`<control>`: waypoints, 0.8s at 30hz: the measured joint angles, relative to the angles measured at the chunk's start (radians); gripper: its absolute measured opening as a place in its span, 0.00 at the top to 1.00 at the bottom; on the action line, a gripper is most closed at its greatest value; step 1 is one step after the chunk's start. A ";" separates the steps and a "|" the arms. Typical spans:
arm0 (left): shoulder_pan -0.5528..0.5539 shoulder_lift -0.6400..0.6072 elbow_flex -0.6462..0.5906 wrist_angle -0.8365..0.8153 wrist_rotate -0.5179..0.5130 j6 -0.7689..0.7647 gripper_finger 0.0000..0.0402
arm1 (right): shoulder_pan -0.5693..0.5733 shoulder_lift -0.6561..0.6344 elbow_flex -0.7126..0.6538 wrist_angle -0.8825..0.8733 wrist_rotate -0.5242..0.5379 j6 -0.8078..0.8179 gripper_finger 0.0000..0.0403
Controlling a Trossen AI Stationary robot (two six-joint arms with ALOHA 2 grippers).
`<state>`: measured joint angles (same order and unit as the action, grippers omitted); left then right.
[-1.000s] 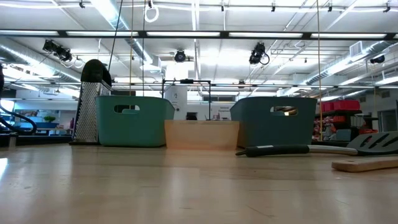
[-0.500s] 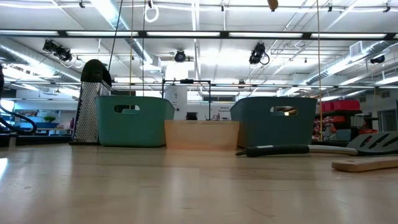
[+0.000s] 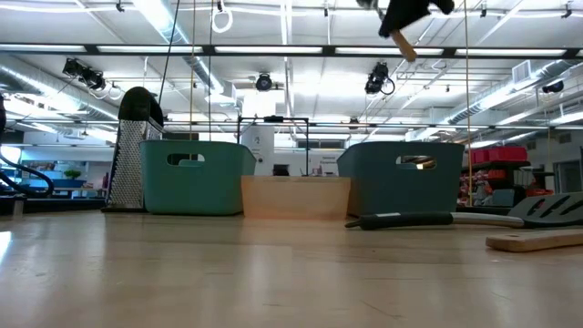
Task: Pick & Place Kitchen Items
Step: Put the light brown spoon into the dark blue bin
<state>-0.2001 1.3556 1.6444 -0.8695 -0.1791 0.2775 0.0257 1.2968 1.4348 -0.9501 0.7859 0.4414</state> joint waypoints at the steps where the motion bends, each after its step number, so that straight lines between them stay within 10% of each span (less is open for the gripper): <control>1: 0.000 0.000 0.000 0.000 0.000 -0.001 0.93 | -0.020 -0.001 -0.013 -0.004 -0.021 0.006 0.90; 24: 0.000 0.001 0.000 -0.005 0.000 -0.013 0.93 | -0.469 -0.007 -0.398 0.322 -0.501 0.001 0.90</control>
<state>-0.2001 1.3567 1.6444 -0.8745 -0.1791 0.2644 -0.4430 1.2896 1.0371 -0.6285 0.2848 0.4428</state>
